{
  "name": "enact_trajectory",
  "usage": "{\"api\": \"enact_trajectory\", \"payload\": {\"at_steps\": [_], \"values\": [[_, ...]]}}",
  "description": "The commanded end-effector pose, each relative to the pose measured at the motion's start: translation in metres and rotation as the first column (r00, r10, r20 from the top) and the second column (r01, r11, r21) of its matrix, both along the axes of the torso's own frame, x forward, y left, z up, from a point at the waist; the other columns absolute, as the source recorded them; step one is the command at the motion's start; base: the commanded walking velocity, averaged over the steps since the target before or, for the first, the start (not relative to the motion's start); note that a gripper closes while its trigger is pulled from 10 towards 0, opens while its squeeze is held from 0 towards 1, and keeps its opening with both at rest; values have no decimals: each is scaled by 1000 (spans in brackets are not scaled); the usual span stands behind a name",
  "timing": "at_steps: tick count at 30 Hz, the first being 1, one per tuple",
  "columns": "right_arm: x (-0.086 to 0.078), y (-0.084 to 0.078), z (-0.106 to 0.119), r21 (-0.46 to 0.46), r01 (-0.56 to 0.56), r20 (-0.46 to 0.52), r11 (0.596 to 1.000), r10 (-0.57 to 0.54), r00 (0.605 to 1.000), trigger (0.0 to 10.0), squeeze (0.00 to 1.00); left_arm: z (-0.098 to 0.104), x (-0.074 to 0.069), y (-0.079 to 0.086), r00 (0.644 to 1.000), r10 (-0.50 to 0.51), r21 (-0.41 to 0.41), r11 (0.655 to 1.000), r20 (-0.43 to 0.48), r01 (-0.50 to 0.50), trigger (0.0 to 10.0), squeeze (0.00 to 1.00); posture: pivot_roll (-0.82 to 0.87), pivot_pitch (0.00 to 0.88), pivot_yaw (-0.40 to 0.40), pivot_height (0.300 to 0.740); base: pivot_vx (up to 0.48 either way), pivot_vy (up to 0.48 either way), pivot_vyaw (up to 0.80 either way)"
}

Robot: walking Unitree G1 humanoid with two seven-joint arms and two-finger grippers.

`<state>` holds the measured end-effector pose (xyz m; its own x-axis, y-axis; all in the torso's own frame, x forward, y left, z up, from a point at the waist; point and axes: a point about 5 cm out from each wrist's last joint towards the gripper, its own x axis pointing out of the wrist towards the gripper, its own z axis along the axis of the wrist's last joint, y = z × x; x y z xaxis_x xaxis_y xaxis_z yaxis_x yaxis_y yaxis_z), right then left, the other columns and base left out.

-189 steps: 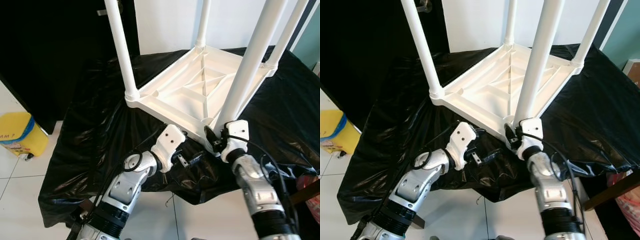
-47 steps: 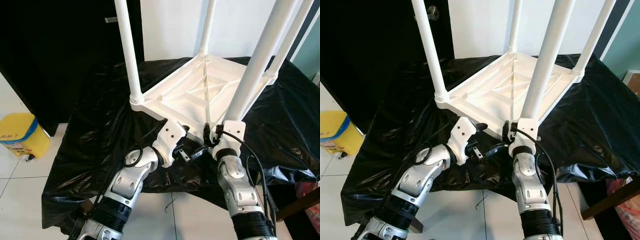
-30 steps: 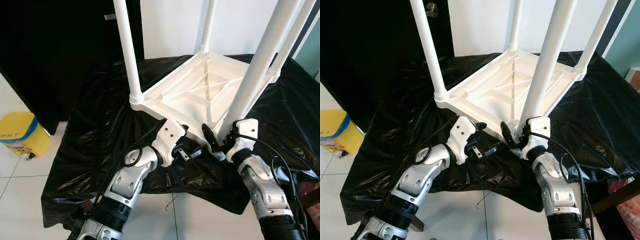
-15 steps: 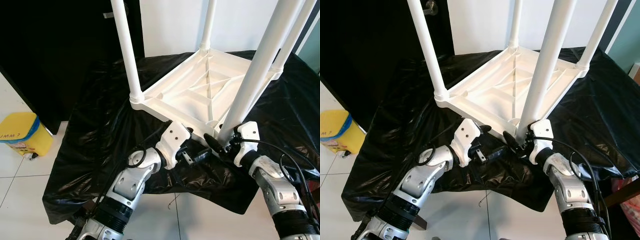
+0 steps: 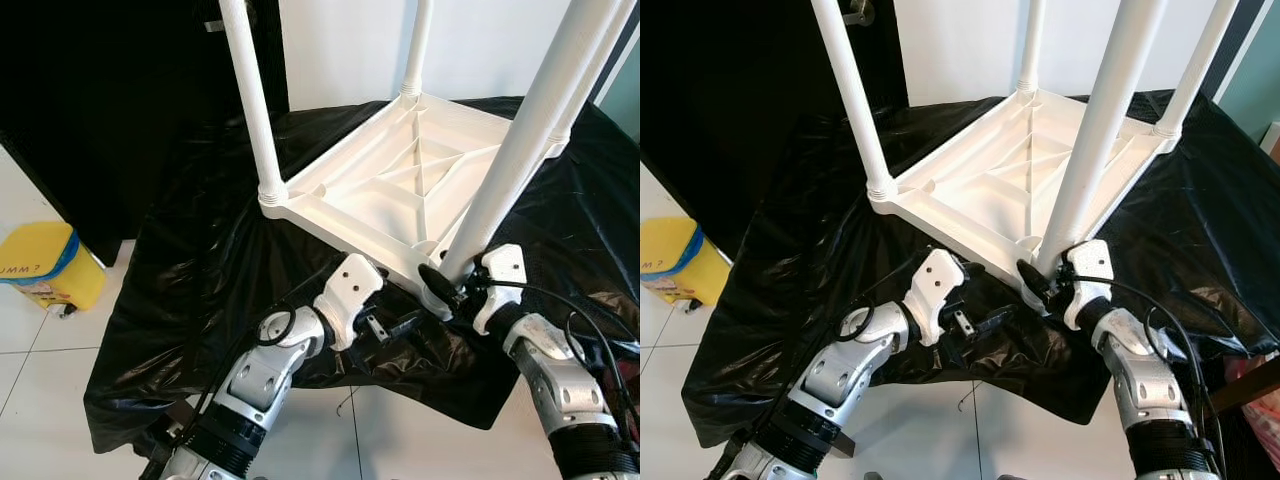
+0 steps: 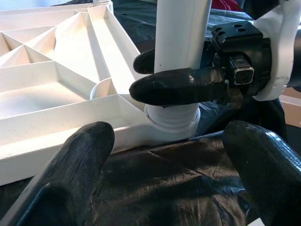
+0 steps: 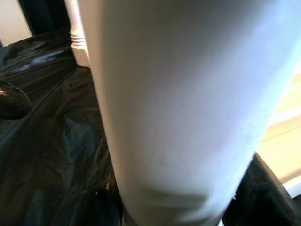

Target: Building children table

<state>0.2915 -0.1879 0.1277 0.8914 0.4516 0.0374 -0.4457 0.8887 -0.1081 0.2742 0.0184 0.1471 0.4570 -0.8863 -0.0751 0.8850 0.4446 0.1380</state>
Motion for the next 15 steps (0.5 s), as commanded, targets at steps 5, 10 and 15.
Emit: {"api": "enact_trajectory", "payload": {"at_steps": [5,10,15], "values": [[-4,7,-15,21,160,-42,987,-159,986,10000,0,-2,0,1,1000,-25,23,999,-4,26,10000,0,-182,98,6,740,0,0,0],[-6,14,-17,48,289,-48,956,-287,957,10000,0,-1,2,3,1000,-8,18,1000,-1,8,10000,0,-180,94,2,740,0,0,0],[-8,22,-23,62,486,-81,872,-481,873,10000,0,-2,0,2,1000,-3,13,1000,-6,3,10000,0,-170,87,-4,740,0,0,0]]}}
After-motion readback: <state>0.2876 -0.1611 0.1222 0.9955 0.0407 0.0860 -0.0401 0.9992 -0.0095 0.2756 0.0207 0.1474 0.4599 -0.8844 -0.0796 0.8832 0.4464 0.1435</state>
